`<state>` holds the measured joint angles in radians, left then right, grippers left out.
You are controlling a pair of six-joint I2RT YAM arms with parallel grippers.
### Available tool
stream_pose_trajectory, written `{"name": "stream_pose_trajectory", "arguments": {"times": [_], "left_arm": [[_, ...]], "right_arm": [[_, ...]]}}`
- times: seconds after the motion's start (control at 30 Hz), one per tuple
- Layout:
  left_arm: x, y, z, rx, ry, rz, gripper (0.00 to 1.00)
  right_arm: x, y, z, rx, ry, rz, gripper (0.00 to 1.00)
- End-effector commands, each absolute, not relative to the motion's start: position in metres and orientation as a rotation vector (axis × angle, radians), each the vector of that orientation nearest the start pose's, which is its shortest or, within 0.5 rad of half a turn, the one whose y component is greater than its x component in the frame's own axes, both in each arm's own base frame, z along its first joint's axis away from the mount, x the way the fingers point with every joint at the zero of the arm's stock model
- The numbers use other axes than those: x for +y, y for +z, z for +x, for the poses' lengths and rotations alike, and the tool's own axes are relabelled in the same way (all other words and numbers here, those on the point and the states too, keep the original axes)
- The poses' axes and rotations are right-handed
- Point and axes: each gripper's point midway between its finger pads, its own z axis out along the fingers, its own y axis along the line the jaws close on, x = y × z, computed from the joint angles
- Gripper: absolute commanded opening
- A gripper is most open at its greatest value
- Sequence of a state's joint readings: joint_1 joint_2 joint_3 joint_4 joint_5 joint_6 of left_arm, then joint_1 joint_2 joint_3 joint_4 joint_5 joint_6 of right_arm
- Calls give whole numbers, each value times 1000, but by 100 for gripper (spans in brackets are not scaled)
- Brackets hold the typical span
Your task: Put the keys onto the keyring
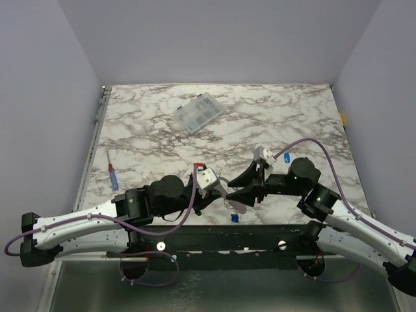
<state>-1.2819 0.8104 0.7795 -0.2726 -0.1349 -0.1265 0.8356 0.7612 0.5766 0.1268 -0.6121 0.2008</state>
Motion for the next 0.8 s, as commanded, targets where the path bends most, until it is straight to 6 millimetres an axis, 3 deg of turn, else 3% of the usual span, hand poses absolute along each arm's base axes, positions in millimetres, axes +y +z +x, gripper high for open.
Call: {"name": "stream_pose_trajectory", "arguments": {"times": [0.0, 0.47, 0.77], "left_arm": [[-290, 269, 98, 1587, -862, 1053, 0], [-283, 295, 88, 1476, -922, 1066, 0], [-283, 299, 87, 1466, -938, 1052, 0]], "right_arm": [[292, 280, 98, 1331, 1325, -1144, 49], [303, 274, 97, 1338, 1357, -1245, 41], [312, 283, 98, 1287, 1379, -1292, 34]]}}
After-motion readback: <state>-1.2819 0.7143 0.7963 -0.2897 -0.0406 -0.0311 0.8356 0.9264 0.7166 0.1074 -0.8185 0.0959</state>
